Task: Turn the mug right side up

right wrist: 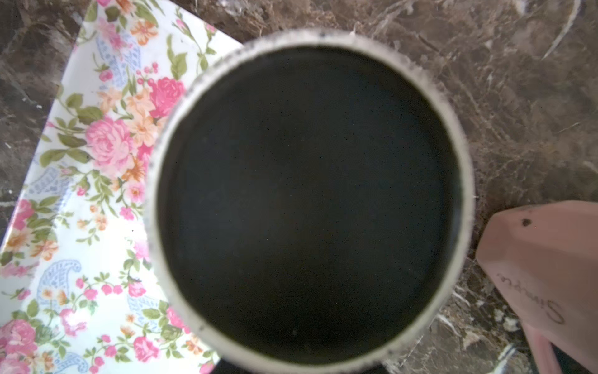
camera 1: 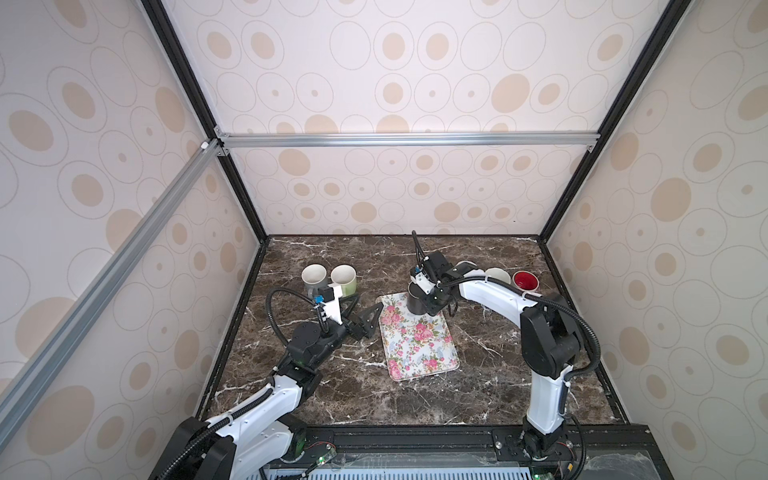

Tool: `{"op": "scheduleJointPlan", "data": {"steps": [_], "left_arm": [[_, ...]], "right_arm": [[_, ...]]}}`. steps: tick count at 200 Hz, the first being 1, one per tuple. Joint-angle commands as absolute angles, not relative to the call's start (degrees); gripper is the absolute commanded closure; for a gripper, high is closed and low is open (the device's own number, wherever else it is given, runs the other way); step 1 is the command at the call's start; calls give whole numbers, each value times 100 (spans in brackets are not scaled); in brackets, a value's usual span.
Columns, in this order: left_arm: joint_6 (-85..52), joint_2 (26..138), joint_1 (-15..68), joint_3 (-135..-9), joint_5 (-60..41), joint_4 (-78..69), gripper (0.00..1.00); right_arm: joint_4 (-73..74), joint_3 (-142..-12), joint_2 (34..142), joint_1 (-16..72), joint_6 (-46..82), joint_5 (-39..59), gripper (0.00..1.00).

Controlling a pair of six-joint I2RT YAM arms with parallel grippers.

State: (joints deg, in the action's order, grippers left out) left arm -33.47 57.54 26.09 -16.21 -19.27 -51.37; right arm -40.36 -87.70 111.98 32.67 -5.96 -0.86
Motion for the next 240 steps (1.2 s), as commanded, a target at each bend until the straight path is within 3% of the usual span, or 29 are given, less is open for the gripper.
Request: {"op": "scheduleJointPlan", "data": {"steps": [1,78,106,240], "left_arm": [[-3368,5761,2593,-1692,-2003,-5235,2],[-3408,5794,2593,-1696,-2009,-5238,2],[-3410,5800,2592,-1688,-2001,-5238,2],[-3388,5801,2593,-1687,-2017,-5219,2]], "right_arm": [[-4577,-9058,11277,3305,-476,-86,67],[-5007,-9476,11429,3306,-642,-471,72],[-5005,-9557,11478,3305,-572,-499,81],[-5238,-9923,11854,3331,-575,-574,74]]}}
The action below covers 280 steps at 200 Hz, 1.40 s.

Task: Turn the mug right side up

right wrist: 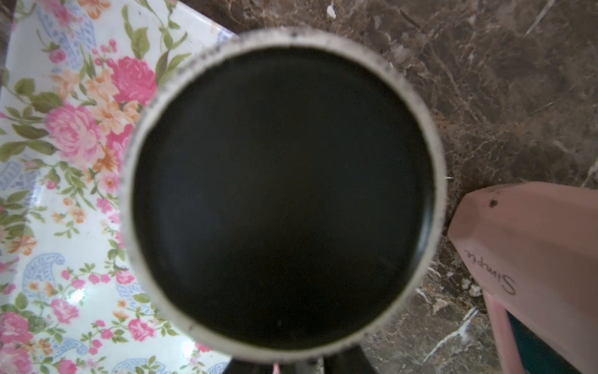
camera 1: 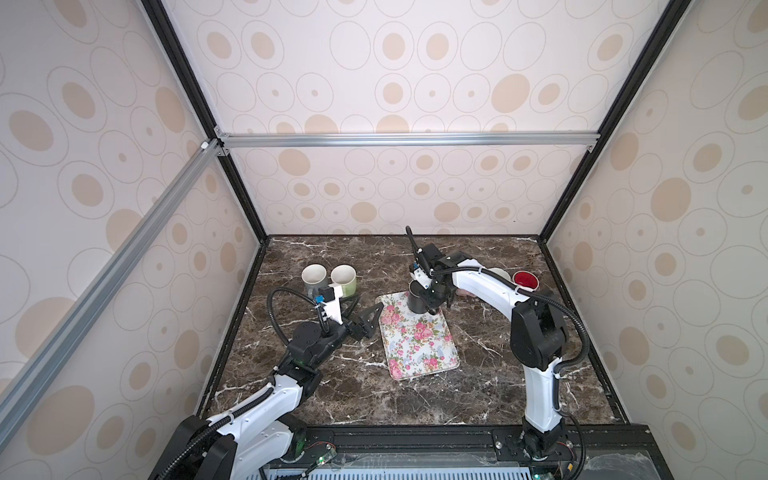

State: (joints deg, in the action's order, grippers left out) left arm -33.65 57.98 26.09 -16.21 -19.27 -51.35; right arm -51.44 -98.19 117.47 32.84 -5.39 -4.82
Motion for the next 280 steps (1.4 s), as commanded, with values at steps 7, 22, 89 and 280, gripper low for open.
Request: {"op": "scheduleJointPlan", "data": {"steps": [7,22,89,280], "left_arm": [[-3392,5805,2593,-1688,-2009,-5216,2],[-3390,5818,2593,-1685,-2002,-5212,2],[-3408,5897,2593,-1688,-1986,-5205,2],[-3300,6776,2593,-1670,-1984,-5217,2]], "right_arm": [[-5225,-9923,11849,3331,-564,-547,75],[-5186,-9906,11828,3331,-552,-462,84],[-5124,-9869,11695,3330,-380,-516,99],[-2777,-7173,9439,3333,1163,647,100]]}}
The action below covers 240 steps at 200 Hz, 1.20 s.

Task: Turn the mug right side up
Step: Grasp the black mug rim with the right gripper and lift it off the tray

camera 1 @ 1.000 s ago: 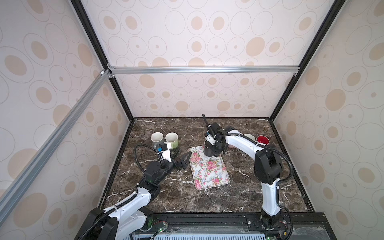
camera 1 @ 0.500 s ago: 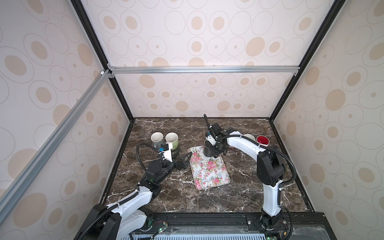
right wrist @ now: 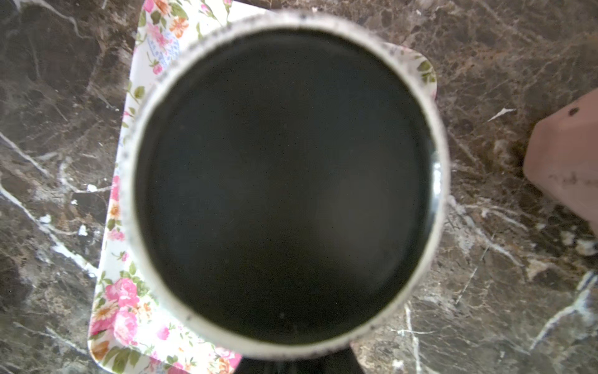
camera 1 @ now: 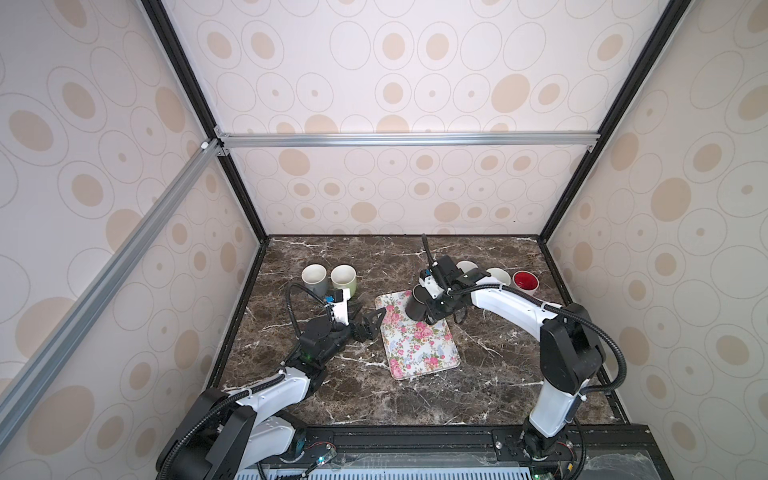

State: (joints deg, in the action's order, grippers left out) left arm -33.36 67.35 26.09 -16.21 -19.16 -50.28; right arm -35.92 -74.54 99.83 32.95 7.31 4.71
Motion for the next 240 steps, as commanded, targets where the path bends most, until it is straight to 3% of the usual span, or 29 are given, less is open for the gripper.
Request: {"op": "scheduleJointPlan", "data": {"steps": [1,136,240], "left_arm": [[-3302,6781,2593,-1670,-1981,-5219,2],[-3635,7115,2593,-1688,-2308,-5625,2],[-3968,6385,2591,-1577,-2348,-5621,2]], "right_arm": [[-2764,-7146,9422,3332,1179,644,100],[-1232,-5488,7645,3339,2416,741,100],[330,-5270,7376,3307,2869,1382,100]]}}
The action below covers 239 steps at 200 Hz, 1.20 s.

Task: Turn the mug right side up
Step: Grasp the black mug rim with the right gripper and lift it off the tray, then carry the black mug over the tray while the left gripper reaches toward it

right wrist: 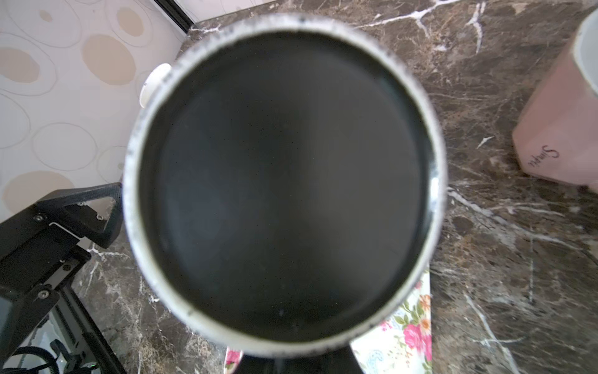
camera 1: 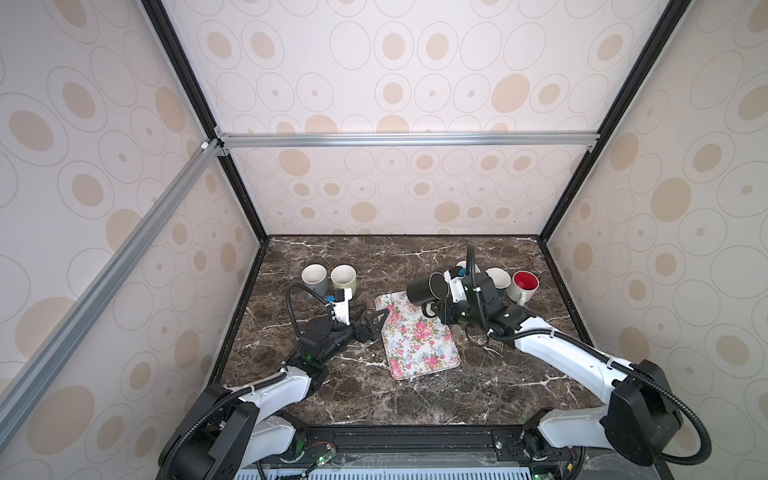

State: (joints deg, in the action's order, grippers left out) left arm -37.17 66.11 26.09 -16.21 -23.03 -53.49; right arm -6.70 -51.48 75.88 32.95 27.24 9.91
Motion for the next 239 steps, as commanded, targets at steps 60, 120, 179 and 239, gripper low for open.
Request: {"op": "scheduleJointPlan", "data": {"steps": [60,120,179,239], "left_arm": [[-4253,5900,2597,-1526,-2648,-5607,1],[-4563,6060,2631,-2089,-3111,-5640,2],[-5501,6907,2686,-2454,-3934,-7018,2],[-5933,7490,2804,-2893,-4456,-7492,7]], "right_arm": [[1081,-5201,7176,3305,3281,2077,100],[1652,-5179,6867,3310,3696,2766,100],[2216,-4951,6724,3307,3920,3102,100],[2806,-4752,6755,3309,4042,3313,100]]}}
